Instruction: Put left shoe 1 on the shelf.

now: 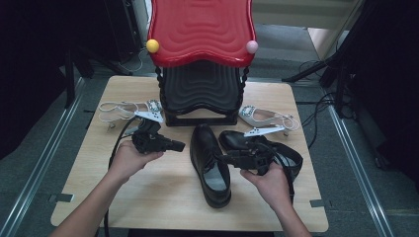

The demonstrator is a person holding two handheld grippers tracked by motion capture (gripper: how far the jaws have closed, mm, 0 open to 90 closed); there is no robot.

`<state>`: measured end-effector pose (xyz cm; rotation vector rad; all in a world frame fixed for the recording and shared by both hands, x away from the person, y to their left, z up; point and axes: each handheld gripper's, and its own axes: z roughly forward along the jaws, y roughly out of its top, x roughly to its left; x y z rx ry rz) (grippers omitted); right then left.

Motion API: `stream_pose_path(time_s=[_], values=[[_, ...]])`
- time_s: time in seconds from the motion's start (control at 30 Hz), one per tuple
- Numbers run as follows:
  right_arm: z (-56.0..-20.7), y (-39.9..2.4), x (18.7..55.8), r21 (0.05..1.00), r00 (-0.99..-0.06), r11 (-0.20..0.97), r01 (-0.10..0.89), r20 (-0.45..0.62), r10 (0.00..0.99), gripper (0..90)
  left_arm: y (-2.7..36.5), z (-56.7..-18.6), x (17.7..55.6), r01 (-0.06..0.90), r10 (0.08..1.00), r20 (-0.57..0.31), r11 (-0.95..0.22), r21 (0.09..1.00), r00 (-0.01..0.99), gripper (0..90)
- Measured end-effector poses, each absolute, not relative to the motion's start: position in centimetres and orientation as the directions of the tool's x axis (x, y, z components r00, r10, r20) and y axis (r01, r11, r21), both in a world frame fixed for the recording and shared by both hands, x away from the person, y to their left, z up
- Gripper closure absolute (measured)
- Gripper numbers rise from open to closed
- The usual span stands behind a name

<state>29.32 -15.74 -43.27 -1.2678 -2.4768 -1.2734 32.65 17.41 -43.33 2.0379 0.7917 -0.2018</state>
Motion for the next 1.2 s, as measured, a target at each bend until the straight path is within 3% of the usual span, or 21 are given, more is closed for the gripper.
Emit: stream_pose_path(time_s=[0.57, 1.2], values=[[-41.4, -14.5, 27.8, 0.573, -0.668, 0.387, 0.723, 0.436, 0.603, 66.2, 17.9, -35.8, 36.2, 0.523, 0.483, -0.321, -0.373, 0.766, 0.815, 90.0], [-43.2, -11.7, 27.3, 0.505, -0.685, 0.471, 0.723, 0.435, 0.585, 62.5, 15.1, -27.9, 41.3, 0.427, 0.455, -0.234, -0.385, 0.818, 0.859, 90.0]])
